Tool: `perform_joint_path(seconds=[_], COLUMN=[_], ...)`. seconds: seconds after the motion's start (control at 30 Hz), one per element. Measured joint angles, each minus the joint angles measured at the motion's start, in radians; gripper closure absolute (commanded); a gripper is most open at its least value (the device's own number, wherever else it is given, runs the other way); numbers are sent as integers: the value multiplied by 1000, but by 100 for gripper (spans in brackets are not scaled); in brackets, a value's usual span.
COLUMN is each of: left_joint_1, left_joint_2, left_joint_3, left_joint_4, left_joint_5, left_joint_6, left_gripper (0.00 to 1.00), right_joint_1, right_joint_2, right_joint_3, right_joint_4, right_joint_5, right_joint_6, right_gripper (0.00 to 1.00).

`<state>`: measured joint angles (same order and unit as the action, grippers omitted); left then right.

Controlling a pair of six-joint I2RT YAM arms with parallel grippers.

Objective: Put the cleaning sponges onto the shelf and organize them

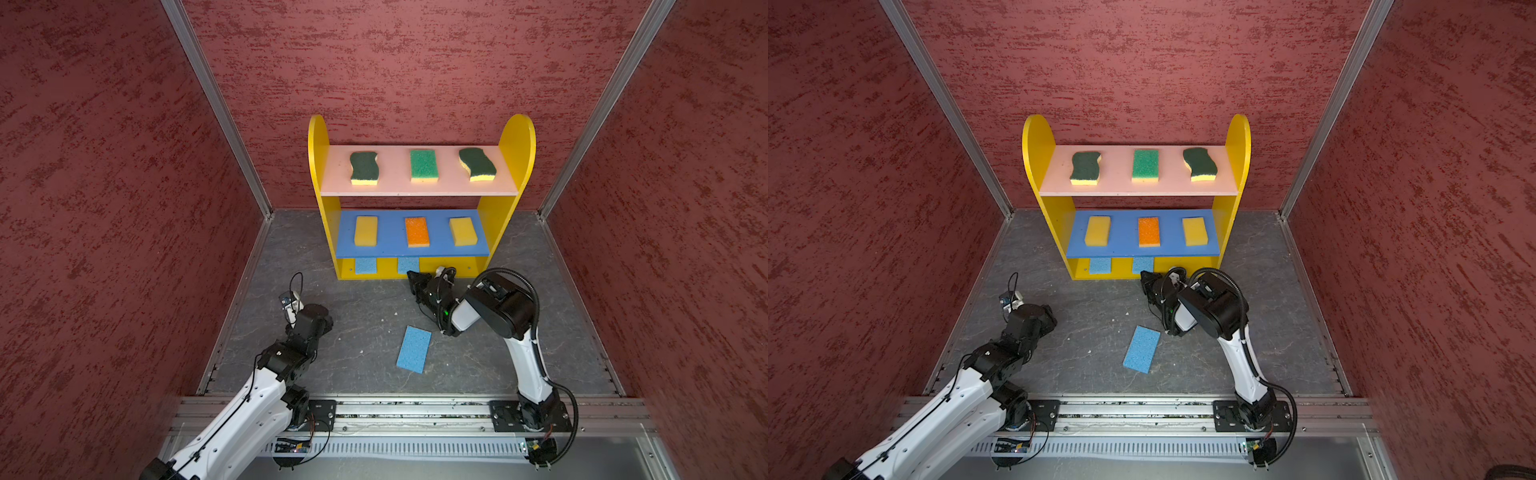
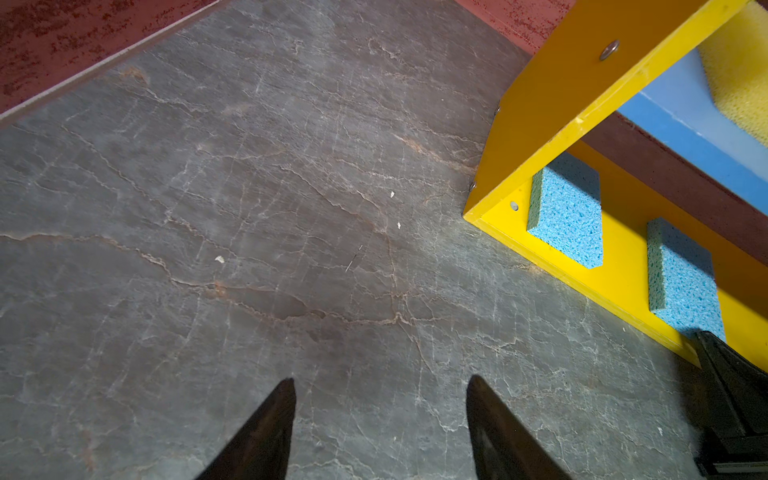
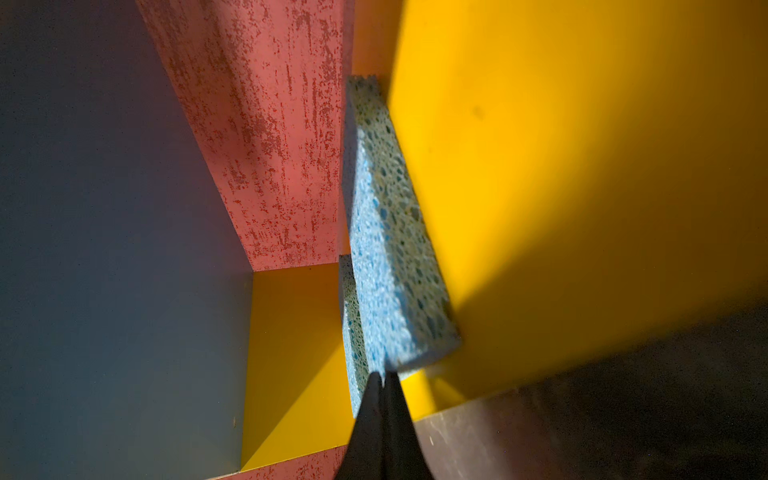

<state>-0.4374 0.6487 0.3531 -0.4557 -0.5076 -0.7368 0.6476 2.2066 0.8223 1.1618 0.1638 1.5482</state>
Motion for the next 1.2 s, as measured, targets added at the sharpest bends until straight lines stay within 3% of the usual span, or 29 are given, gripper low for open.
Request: perform_joint_path(seconds=[1.2], left_joint_1=[-6], left_joint_2=[27], left_joint_3=[0], left_joint_4=[0], left_joint_5=[-18], left_joint_6=[0], left_gripper=[34], right_joint_1=[-20], right_joint_2=[-5], right_joint_3=[0], right_joint_4=[-11], right_joint_5=[-1], right_joint_6=[-43], right_gripper=[100])
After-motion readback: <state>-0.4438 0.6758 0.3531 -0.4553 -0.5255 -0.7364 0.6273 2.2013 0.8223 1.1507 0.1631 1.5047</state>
